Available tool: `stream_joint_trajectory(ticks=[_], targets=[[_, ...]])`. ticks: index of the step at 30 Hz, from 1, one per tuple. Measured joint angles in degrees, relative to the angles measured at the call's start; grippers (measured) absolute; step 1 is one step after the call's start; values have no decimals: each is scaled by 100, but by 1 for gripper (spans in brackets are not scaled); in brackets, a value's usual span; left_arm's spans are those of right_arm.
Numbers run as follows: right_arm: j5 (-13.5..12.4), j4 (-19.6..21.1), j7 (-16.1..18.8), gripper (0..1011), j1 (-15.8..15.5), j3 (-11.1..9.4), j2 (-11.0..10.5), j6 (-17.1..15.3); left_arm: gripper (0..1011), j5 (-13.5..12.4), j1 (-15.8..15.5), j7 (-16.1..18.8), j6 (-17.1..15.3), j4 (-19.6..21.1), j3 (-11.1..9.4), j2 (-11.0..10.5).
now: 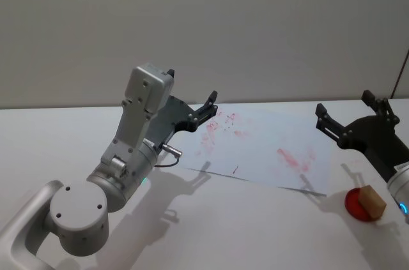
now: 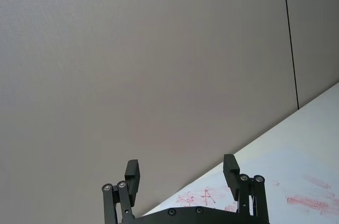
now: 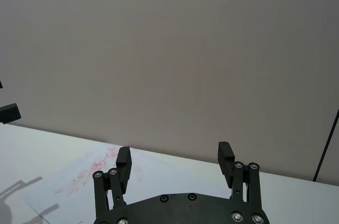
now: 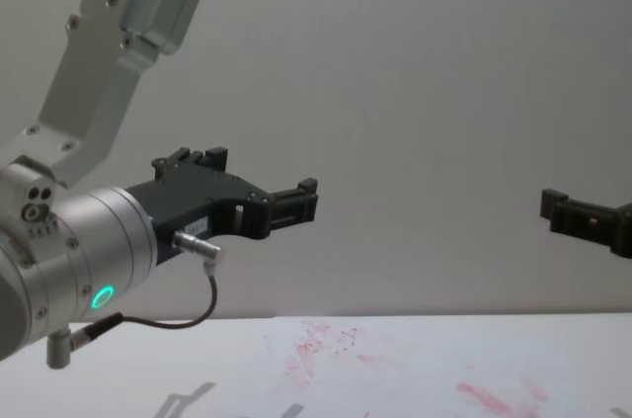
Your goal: Use the one hand to pick up the stamp and affix it onto the A4 paper.
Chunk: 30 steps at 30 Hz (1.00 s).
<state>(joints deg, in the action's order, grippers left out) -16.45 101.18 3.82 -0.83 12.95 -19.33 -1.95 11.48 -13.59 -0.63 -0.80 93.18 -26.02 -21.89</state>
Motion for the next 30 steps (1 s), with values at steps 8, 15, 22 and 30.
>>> stream_joint_trajectory(ticks=[8,15,22,30], targets=[[-1,1,1,1001,0,-1,0,0,1001,0,0,0,0,0,0,0],[-1,4,1,1001,0,-2,0,0,1001,0,0,0,0,0,0,0],[-2,6,1,1001,0,-2,0,0,1001,0,0,0,0,0,0,0],[-94,-14,109,1001,13,-67,-64,-14,1001,0,0,0,0,0,0,0]])
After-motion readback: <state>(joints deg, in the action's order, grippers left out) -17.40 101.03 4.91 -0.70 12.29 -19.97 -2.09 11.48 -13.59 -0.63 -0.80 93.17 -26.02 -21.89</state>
